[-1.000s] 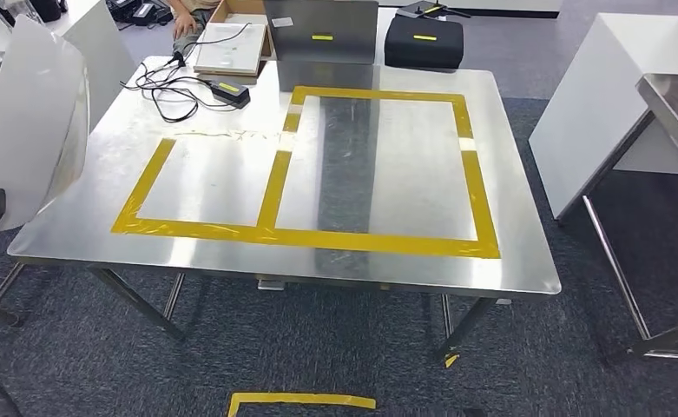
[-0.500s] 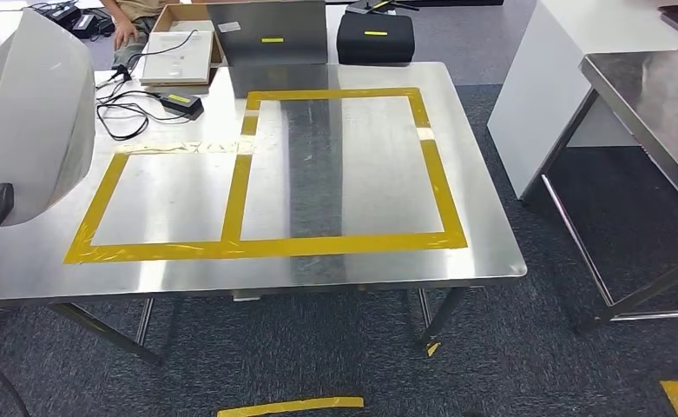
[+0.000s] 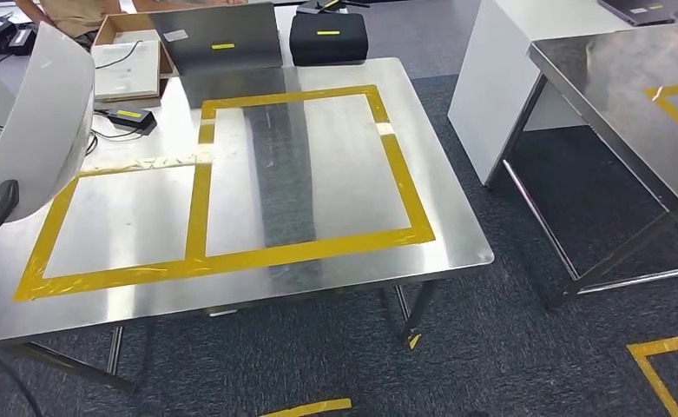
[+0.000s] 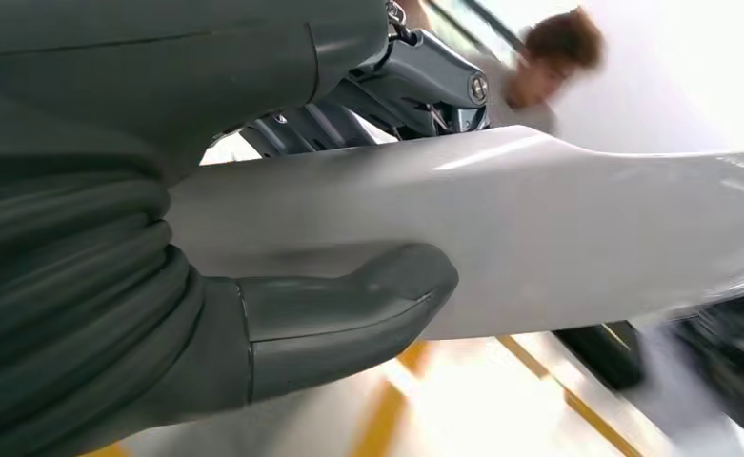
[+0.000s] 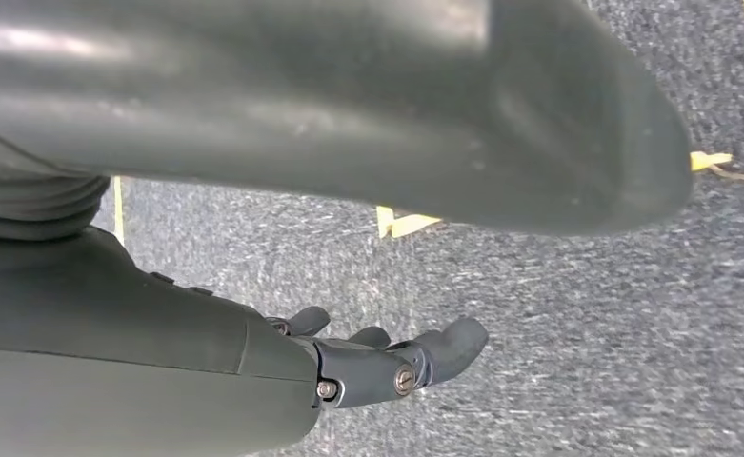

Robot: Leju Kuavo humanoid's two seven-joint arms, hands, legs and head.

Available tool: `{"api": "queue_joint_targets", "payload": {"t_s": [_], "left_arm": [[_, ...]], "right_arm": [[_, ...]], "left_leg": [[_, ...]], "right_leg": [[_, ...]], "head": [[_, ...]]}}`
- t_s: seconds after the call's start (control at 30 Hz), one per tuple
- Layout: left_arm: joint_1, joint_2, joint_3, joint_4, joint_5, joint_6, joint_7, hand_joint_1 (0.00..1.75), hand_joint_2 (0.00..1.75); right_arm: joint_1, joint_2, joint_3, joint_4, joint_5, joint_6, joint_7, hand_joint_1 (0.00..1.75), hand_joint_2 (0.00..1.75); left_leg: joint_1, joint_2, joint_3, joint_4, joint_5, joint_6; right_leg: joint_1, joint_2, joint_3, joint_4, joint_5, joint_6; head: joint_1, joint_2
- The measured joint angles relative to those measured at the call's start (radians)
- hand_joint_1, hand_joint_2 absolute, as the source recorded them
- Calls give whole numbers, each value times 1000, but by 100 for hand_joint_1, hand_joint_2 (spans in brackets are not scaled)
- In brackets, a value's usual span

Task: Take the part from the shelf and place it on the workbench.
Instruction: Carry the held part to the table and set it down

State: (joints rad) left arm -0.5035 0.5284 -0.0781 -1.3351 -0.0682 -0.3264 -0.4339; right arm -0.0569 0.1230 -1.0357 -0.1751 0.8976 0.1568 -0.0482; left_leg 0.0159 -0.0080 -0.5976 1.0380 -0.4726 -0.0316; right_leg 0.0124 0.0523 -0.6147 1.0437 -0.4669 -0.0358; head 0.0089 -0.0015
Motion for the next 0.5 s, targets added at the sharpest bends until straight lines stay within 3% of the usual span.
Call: {"api": "queue_joint_targets", "payload": {"t_s": [0.1,0.17,0.27,0.33,0.5], "left_arm": [[-78,-1,-41,135,-230,172,-5,175,175],[-143,-1,-76,263,-395,309,26,175,175],[-235,-3,-134,485,-625,503,137,175,175],[-274,-5,-172,632,-705,572,205,175,175],[-309,-14,-213,885,-762,639,320,175,175]], "right_arm": [[0,0,-2,0,2,0,-1,0,0],[-2,1,-3,0,8,1,-2,0,0],[-3,1,-4,0,25,3,-3,0,0],[-2,1,-4,0,34,4,-3,0,0],[-1,-2,-4,0,44,5,-6,0,0]], "left_leg": [[0,-4,-1,-2,3,4],[-1,-4,0,-2,3,8],[-2,-3,1,-2,2,12],[-3,-2,2,-1,3,13],[-4,-2,2,-1,3,14]], "right_leg": [[2,-2,3,-6,3,-9],[1,-3,7,-12,6,-5],[0,-2,10,-17,8,3],[-1,-2,11,-18,9,9],[-4,-2,11,-18,8,14]], "head": [[0,0],[0,0],[0,0],[0,0],[0,0]]}}
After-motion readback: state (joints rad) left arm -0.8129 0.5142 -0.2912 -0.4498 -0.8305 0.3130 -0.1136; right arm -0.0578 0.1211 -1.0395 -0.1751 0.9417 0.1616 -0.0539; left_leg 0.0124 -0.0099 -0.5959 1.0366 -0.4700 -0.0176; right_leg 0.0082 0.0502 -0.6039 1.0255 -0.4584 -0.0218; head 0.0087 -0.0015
